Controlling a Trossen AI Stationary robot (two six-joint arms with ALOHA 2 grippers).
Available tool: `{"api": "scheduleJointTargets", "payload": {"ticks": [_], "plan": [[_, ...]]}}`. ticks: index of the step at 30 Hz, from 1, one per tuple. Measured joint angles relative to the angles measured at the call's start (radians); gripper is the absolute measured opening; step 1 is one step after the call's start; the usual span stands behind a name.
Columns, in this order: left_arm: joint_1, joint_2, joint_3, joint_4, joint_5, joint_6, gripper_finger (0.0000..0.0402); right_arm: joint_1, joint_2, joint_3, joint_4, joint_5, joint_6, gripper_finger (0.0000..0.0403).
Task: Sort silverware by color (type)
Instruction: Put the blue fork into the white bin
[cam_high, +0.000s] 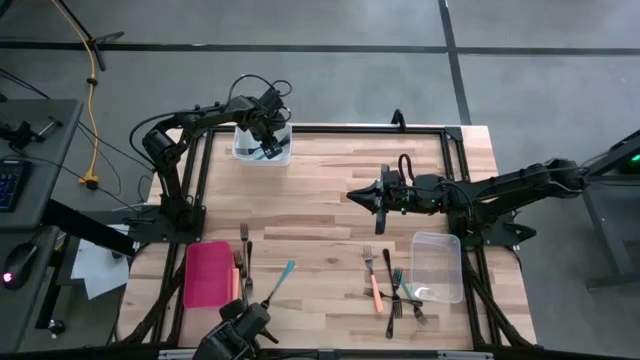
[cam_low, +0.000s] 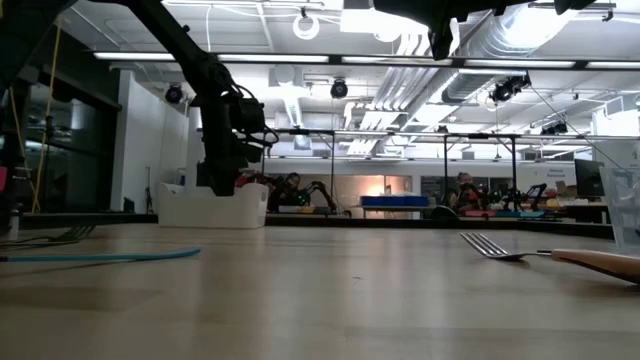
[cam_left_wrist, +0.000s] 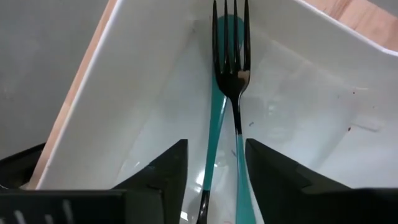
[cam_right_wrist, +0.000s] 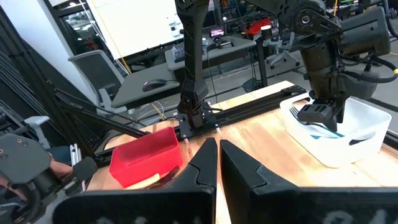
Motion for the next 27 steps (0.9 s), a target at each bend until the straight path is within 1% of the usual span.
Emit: {"api": "scheduleJointTargets", "payload": {"ticks": [3, 12, 17, 20, 23, 25, 27], "plan": [[0.000, 0.000, 0.000, -0.001, 0.000, -0.001, 0.0160, 0.000, 0.000, 0.000, 0.000, 0.000, 0.000, 0.0005], [0.000, 0.000, 0.001, -0.004, 0.000, -0.026, 0.0159, 0.000, 0.000, 0.000, 0.000, 0.000, 0.000, 0.0005], [0.000, -0.029, 0.049, -0.067, 0.000, -0.016, 0.0159, 0.000, 0.000, 0.000, 0.000, 0.000, -0.001, 0.0005], [0.000, -0.081, 0.104, -0.107, 0.000, -0.001, 0.0159, 0.000, 0.000, 0.000, 0.000, 0.000, -0.001, 0.0005], [0.000, -0.164, 0.160, -0.103, 0.001, -0.028, 0.0159, 0.000, 0.000, 0.000, -0.001, -0.002, -0.012, 0.0005], [0.000, -0.229, 0.191, -0.082, 0.023, -0.058, 0.0159, 0.000, 0.000, 0.000, -0.001, -0.005, -0.025, 0.0005], [-0.003, -0.304, 0.201, -0.049, 0.070, -0.100, 0.0159, 0.000, 0.000, 0.000, -0.001, -0.006, -0.027, 0.0005]]}}
